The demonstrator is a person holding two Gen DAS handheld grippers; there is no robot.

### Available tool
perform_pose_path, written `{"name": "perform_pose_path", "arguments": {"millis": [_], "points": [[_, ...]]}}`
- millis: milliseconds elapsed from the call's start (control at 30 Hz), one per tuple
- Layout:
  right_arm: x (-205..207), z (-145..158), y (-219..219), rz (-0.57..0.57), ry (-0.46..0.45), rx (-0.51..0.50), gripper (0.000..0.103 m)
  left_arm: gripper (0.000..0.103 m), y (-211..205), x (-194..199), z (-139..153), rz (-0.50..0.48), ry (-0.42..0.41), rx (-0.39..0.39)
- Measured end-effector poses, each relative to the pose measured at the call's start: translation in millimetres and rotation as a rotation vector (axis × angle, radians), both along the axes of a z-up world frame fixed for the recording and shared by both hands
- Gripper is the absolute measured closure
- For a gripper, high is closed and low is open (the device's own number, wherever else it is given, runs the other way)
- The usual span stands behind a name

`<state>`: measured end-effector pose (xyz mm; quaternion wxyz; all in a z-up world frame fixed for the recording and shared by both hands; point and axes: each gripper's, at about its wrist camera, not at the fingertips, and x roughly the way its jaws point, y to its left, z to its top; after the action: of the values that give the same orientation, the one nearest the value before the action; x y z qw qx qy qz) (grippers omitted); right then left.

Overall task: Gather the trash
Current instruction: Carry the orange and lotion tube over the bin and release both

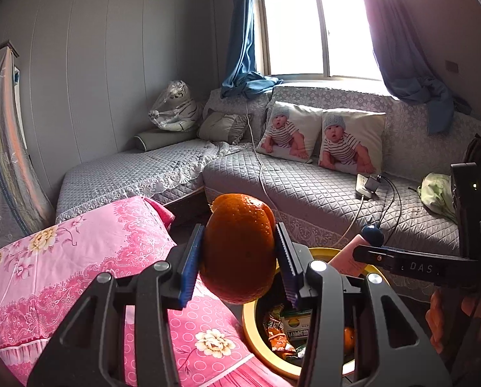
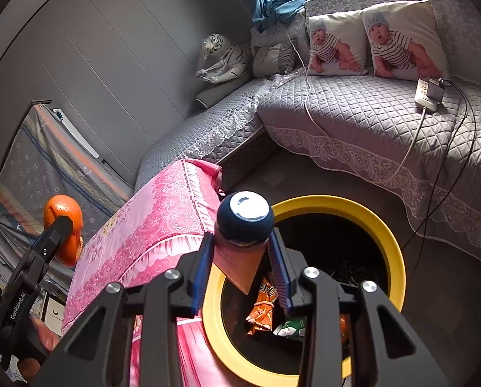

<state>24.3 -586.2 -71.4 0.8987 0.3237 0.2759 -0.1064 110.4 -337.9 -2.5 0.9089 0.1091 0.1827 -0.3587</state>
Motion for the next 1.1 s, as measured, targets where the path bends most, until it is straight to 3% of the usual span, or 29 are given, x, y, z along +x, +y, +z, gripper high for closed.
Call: {"name": "perform_pose_path", "arguments": {"millis": [400,867,1100], "points": [[5.6,-33.1,-12.2,-0.073,0.083,-0.038,0.07,0.061,-34.7,3.0,-34.7,-0.033,0.005,0.049],[17.3,-68.3,-29.3,-0.135,0.18,-0.051,0.07,0.06,-67.7,23.3,-82.6,-0.043,0.066,0.13],[20.7,-73.9,-34.2,-0.139,0.199,-0.041,0.07,0.057,-76.2,40.7,-100.1,-0.038,0.158,0.161]]}}
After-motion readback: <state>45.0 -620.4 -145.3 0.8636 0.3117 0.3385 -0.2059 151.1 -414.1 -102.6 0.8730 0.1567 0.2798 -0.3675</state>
